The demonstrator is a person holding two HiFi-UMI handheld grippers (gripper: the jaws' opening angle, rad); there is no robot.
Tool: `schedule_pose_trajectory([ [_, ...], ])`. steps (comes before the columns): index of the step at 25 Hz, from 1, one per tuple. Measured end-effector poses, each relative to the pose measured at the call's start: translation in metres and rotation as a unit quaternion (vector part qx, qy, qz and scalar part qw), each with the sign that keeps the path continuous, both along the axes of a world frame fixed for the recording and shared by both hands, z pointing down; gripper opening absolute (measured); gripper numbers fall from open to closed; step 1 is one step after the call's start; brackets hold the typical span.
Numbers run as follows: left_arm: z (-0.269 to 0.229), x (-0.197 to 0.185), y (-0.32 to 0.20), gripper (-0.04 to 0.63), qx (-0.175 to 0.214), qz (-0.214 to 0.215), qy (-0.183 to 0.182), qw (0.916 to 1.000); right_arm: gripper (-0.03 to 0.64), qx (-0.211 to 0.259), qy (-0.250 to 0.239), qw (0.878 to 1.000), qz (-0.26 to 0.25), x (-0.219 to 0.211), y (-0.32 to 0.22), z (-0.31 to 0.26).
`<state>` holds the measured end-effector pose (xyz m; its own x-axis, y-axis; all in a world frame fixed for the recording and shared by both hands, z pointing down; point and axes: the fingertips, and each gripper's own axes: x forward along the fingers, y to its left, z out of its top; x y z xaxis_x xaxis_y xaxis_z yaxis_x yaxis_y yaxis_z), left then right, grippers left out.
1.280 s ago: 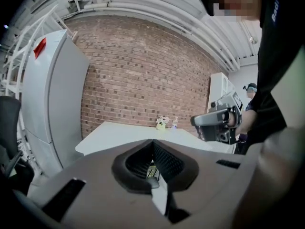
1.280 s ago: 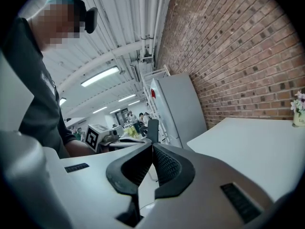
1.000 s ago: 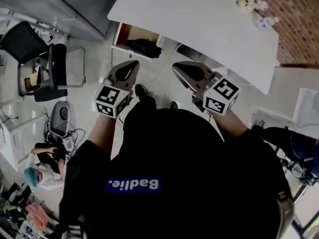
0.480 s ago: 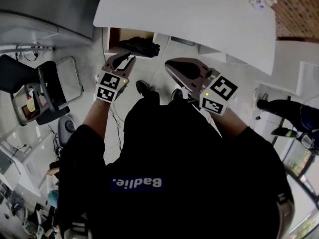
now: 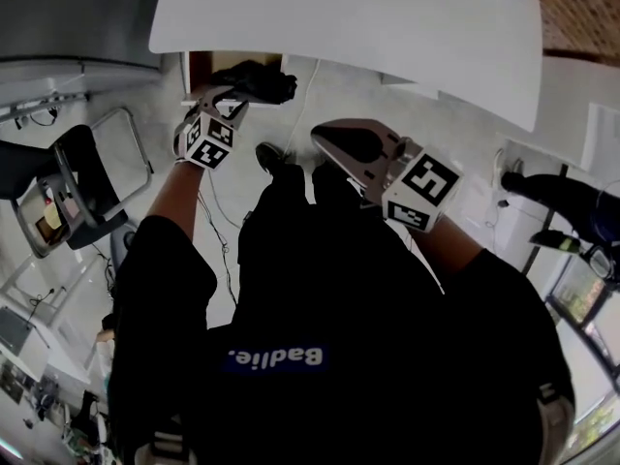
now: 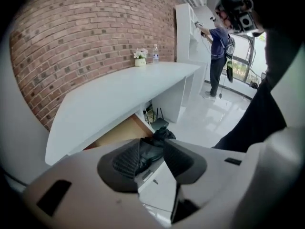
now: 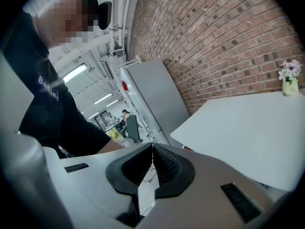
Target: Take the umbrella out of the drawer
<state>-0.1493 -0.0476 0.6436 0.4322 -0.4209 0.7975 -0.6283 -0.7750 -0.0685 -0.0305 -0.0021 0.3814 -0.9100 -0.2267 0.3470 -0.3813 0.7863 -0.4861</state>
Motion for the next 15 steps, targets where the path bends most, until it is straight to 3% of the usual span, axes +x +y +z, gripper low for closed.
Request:
schedule_pose_trajectory([
  [6,0.052,-0.008,-0.017,0.174,-0.011,0.043,-0.086,0.9953,0.031,-0.004,-0.011,1.0,0.008,0.007,-0.013,0.013],
  [15,0.12,-0.015,-0.034,0.235,-0.023,0.121,-0.183,0.9754,0.031,-0.026,0.007,0.999,0.023,0.032,-0.018,0.043],
])
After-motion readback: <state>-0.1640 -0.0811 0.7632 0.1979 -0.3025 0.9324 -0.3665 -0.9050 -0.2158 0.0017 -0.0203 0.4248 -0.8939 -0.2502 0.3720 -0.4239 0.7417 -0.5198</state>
